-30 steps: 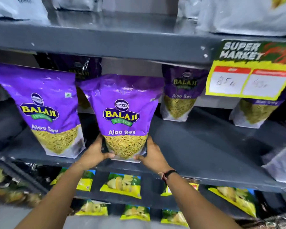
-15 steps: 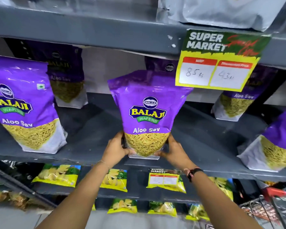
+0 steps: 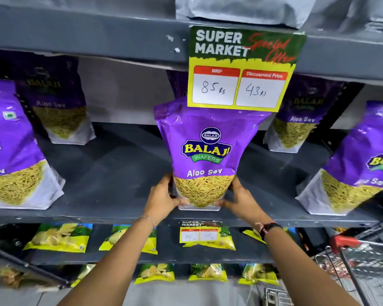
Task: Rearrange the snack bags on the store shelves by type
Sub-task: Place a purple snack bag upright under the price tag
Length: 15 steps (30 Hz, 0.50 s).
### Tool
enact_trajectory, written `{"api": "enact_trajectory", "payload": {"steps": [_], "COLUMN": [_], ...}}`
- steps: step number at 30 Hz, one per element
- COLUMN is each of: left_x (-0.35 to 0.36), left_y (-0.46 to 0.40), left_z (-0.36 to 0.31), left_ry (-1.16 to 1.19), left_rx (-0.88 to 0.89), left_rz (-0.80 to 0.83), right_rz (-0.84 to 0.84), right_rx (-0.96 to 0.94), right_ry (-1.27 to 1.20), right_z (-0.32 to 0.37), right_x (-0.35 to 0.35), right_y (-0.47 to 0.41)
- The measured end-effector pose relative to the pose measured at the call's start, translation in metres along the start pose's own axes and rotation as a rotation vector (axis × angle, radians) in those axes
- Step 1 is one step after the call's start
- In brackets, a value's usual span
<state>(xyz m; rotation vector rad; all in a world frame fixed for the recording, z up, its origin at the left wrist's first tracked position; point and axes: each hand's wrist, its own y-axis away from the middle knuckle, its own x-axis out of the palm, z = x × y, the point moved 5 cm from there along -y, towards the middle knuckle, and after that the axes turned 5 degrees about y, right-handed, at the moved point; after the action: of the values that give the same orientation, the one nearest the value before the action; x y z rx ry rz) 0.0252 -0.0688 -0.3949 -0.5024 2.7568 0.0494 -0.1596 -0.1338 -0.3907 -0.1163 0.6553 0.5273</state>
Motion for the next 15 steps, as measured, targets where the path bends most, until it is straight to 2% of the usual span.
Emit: {"api": "enact_trajectory", "payload": {"steps": [11,15], "left_x": [-0.002,0.0], "left_y": [0.005,0.007], "left_z": [-0.006,0.001], "left_ry": [-0.039,-0.08], "left_rx": [0.015,-0.001], "left_rz": [0.028,0.107], "right_rz": [0.028,0.024], "right_rx": [-0.001,-0.032], "right_ry": [0.008,0.007], "right_z": [0.005,0.011], "right_x": [0.005,-0.001], "right_y": [0.001,0.006]}}
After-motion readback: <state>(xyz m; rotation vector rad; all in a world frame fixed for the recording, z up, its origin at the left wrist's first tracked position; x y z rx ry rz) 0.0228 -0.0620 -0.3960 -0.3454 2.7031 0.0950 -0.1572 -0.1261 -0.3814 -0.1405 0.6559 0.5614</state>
